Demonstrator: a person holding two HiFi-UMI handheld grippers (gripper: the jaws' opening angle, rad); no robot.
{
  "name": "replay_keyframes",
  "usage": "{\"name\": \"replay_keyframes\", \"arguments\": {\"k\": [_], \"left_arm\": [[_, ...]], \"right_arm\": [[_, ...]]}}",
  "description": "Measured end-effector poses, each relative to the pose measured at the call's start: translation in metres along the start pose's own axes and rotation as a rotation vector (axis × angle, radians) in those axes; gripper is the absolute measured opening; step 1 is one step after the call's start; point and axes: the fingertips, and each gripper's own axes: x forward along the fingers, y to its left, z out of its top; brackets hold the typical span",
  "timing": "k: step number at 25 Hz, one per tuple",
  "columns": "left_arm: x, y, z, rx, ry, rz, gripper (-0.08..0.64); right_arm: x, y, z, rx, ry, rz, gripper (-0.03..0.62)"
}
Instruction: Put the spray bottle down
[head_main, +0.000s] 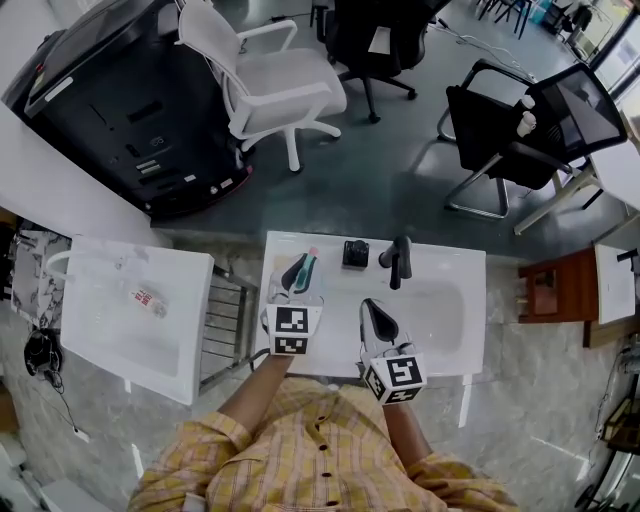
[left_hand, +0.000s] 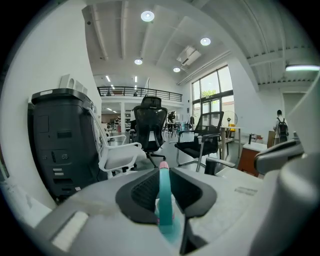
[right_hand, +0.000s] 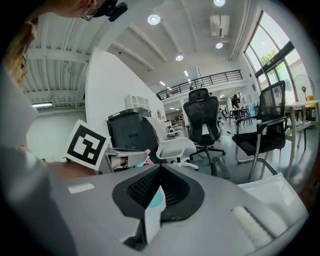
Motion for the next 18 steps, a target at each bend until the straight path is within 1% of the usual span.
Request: {"name": "replay_keyframes", "arguments": {"k": [8, 18], "left_arm": [[0.030, 0.005, -0.008, 0.009, 0.028, -0.008, 0.067], [0.055, 0.013, -0.012, 0.009, 0.043, -0.012, 0.069]], "right_arm": [[-0.001, -0.008, -0.004, 0.011, 0.008, -0.018, 0.000], [-0.005, -0.014, -0.013, 0.023, 0.022, -0.047, 0.000]]}}
